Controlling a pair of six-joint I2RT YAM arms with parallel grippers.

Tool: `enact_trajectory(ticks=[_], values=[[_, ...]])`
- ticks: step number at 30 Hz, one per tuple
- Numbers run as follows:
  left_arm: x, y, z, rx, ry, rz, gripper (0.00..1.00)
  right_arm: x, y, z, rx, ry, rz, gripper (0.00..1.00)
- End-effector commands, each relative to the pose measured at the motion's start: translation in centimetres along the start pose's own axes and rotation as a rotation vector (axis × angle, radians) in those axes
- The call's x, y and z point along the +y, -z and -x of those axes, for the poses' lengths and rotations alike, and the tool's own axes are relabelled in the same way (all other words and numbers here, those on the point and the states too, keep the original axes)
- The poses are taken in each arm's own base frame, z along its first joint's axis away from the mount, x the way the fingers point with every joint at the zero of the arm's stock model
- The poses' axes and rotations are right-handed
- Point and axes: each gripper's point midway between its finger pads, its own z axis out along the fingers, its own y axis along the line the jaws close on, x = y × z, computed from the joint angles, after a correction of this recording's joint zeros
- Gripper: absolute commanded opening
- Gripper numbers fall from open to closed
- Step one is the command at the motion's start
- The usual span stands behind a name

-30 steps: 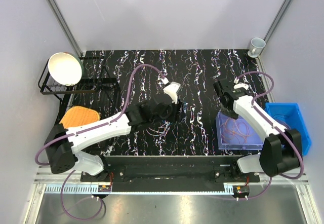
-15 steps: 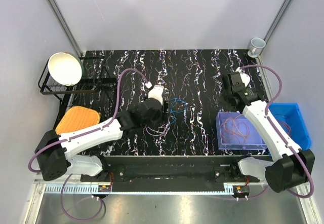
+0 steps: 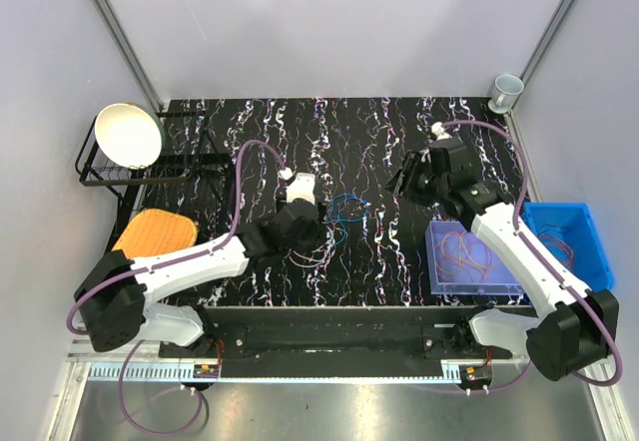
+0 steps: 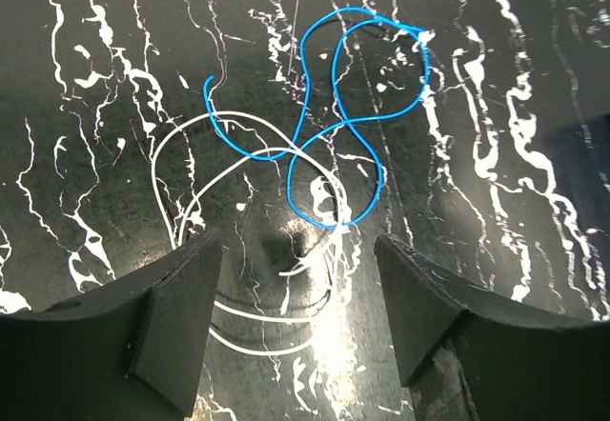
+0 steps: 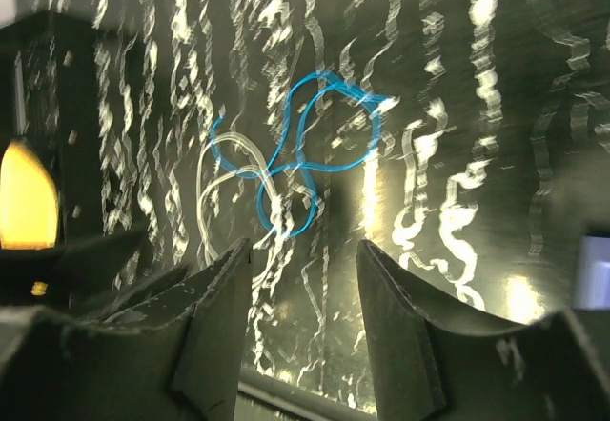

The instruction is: Untangle the cables

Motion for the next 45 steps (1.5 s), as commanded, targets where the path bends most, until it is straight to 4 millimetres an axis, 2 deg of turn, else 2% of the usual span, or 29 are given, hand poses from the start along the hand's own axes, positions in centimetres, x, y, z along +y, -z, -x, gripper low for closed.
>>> enact_trajectory(ticks=[1, 6, 10, 14, 19, 27, 30, 35, 36, 38, 39, 41, 42, 43, 44, 45], values=[[0.4, -1.4, 1.0, -0.059, 0.035, 0.047, 0.69, 3.6, -0.9, -1.0, 0.011, 0.047, 0.191, 0.54], [2.4, -3.5, 0.5, -0.009, 0.068, 0.121, 0.68, 5.1, -2.1, -3.0, 0.061, 0.079, 0.222, 0.55], [3.1, -4.7, 0.8, -0.003, 0.087, 0.116, 0.65, 5.4, -3.5, -4.7, 0.111, 0.096, 0.213, 0.55], [3.1, -5.4, 1.2, -0.001, 0.086, 0.106, 0.64, 5.1, -4.5, -5.5, 0.126, 0.099, 0.195, 0.55], [2.4, -5.7, 0.6, 0.014, 0.097, 0.062, 0.63, 4.7, -6.1, -6.1, 0.151, 0.084, 0.152, 0.54], [1.4, -6.3, -0.7, 0.05, 0.125, 0.017, 0.6, 4.1, -10.0, -9.7, 0.249, 0.074, 0.053, 0.52], [1.2, -6.4, -0.8, 0.055, 0.128, 0.009, 0.6, 3.9, -11.1, -10.2, 0.261, 0.074, 0.025, 0.52], [1.2, -5.7, -0.5, 0.048, 0.132, 0.0, 0.59, 3.7, -13.2, -9.7, 0.259, 0.126, -0.017, 0.51], [1.3, -5.2, -0.4, 0.048, 0.132, -0.003, 0.59, 4.1, -13.5, -9.0, 0.246, 0.131, -0.017, 0.51], [1.4, -4.6, -0.4, 0.055, 0.124, -0.009, 0.6, 3.4, -14.3, -9.1, 0.257, 0.151, -0.061, 0.51], [1.4, -3.9, -0.2, 0.053, 0.125, -0.019, 0.6, 4.1, -14.6, -8.4, 0.243, 0.16, -0.059, 0.51], [1.9, -2.9, -0.9, 0.081, 0.11, -0.017, 0.61, 3.0, -15.3, -8.7, 0.251, 0.188, -0.127, 0.5], [2.0, -1.8, -0.1, 0.063, 0.117, -0.031, 0.61, 3.4, -15.5, -8.0, 0.238, 0.198, -0.133, 0.5], [2.7, -1.1, -1.2, 0.093, 0.105, -0.019, 0.62, 2.8, -15.6, -8.2, 0.238, 0.217, -0.187, 0.5], [3.0, -0.4, -1.3, 0.095, 0.104, -0.018, 0.63, 2.3, -16.1, -8.5, 0.247, 0.232, -0.216, 0.5], [3.7, 1.1, -1.4, 0.098, 0.101, -0.014, 0.63, 2.7, -16.3, -8.0, 0.234, 0.237, -0.223, 0.5]])
